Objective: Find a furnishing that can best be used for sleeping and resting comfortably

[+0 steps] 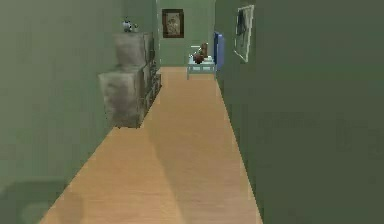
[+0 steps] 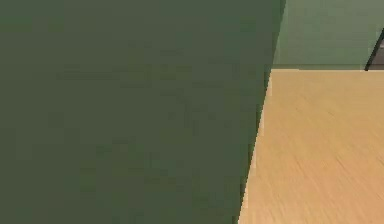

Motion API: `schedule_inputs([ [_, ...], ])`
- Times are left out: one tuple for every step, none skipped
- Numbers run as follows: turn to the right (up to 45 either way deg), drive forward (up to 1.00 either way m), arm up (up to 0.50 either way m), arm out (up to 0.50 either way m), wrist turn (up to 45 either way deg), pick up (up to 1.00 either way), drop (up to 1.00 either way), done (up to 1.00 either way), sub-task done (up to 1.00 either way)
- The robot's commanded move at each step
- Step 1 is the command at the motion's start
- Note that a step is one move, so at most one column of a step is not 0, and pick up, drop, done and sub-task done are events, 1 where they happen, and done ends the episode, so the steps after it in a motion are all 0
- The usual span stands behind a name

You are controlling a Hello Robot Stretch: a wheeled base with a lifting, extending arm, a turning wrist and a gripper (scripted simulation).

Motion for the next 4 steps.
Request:
schedule_inputs([
  [0.0, 1.00, 0.00, 0.00, 0.0, 0.00, 0.00, 0.00, 0.00],
  [0.0, 1.00, 0.00, 0.00, 0.0, 0.00, 0.00, 0.00, 0.00],
  [0.0, 1.00, 0.00, 0.00, 0.0, 0.00, 0.00, 0.00, 0.00],
  [0.0, 1.00, 0.00, 0.00, 0.0, 0.00, 0.00, 0.00, 0.00],
])
